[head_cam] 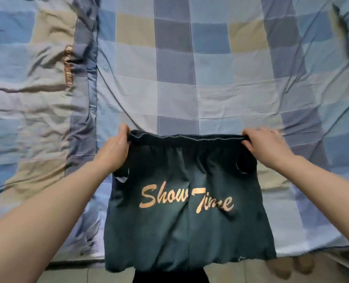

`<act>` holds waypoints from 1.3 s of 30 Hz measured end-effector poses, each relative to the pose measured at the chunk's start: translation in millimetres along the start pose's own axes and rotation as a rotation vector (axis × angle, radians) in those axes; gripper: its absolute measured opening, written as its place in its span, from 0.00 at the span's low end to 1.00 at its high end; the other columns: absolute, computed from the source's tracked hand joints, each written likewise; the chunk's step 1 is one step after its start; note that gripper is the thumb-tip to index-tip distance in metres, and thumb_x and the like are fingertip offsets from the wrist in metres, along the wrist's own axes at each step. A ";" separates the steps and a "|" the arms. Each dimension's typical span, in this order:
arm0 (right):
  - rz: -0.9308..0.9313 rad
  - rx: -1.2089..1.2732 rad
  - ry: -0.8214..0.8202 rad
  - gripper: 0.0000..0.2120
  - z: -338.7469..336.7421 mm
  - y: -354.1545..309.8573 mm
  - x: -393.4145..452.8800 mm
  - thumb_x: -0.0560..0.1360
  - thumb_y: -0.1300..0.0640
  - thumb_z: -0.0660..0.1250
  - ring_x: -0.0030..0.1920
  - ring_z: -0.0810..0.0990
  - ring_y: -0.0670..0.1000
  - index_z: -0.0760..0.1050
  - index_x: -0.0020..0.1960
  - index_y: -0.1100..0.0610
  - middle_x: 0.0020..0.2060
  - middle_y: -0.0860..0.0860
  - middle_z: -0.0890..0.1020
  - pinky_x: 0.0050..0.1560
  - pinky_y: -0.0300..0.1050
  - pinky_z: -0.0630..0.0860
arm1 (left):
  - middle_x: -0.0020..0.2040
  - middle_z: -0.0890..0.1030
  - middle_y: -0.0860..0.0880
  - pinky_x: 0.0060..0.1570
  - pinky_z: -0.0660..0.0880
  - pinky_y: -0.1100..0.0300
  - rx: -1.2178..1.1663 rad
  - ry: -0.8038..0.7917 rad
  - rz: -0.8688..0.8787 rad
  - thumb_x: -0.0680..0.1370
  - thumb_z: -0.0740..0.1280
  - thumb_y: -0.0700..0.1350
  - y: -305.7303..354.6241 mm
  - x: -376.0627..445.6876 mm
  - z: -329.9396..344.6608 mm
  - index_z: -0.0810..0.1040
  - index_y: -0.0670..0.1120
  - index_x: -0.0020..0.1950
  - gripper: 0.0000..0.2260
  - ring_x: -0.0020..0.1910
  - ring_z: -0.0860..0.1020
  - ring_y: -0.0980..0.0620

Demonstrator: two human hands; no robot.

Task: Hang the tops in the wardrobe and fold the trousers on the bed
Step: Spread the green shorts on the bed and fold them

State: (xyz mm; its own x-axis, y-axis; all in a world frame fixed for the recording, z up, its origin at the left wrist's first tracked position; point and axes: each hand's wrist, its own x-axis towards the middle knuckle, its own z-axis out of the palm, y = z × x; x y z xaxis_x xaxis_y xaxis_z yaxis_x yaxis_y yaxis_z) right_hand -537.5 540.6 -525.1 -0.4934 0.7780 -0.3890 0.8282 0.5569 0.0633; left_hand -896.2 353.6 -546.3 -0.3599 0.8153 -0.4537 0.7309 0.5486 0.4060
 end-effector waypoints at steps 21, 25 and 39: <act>0.074 0.416 0.305 0.31 -37.5 3.2 179.5 0.72 0.70 0.59 0.65 0.69 0.62 0.63 0.73 0.54 0.67 0.59 0.69 0.66 0.52 0.66 | 0.74 0.65 0.37 0.68 0.65 0.51 -0.160 0.070 -0.205 0.76 0.67 0.38 8.0 164.5 -37.2 0.55 0.40 0.77 0.33 0.71 0.67 0.39; 0.098 0.420 0.234 0.25 33.4 -0.7 115.7 0.70 0.70 0.60 0.63 0.70 0.64 0.69 0.66 0.61 0.62 0.62 0.72 0.66 0.52 0.65 | 0.65 0.75 0.37 0.57 0.70 0.52 -0.266 0.056 -0.382 0.74 0.68 0.36 -37.2 88.5 17.5 0.67 0.37 0.68 0.23 0.62 0.75 0.39; 0.419 0.774 -0.313 0.23 157.7 -186.9 -150.9 0.77 0.48 0.64 0.54 0.76 0.53 0.60 0.67 0.51 0.57 0.49 0.69 0.50 0.49 0.73 | 0.49 0.82 0.42 0.44 0.70 0.54 -0.264 -0.019 -0.490 0.76 0.69 0.40 -104.8 -87.0 86.0 0.78 0.41 0.55 0.09 0.49 0.78 0.42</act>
State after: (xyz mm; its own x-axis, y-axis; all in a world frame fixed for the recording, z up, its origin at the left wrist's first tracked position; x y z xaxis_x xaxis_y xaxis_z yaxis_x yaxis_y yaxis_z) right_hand -575.9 273.2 -623.2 -0.1139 0.6952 -0.7097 0.9245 -0.1874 -0.3319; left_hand -891.7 209.2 -617.7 -0.6084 0.4511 -0.6529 0.3097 0.8924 0.3280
